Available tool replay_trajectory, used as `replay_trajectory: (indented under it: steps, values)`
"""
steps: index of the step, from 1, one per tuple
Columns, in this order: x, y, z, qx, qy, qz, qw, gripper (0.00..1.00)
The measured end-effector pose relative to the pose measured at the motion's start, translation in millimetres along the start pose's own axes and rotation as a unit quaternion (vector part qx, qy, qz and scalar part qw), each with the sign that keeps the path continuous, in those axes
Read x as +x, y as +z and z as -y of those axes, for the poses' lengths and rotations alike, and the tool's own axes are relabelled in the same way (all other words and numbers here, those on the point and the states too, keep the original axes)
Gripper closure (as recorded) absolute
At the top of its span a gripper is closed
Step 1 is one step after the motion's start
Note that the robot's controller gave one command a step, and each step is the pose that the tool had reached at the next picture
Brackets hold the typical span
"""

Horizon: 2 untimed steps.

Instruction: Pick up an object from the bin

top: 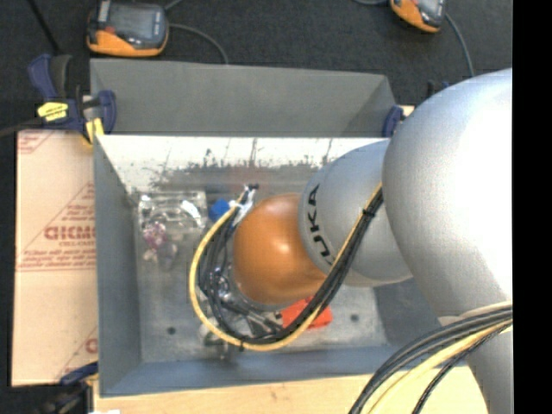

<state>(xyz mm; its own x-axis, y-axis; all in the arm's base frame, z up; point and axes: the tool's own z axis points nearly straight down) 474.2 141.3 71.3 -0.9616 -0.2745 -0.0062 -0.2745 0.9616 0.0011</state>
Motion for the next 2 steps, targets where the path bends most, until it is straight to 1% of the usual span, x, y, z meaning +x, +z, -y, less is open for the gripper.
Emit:
replay_trajectory:
  steps: [1, 2]
  values:
    - [-3.0, -102, 41, 0.002, 0.006, 0.0018, 1.0000, 1.00]
    - [0.3, -171, 20, 0.001, -0.003, 0.0020, 1.0000, 1.00]
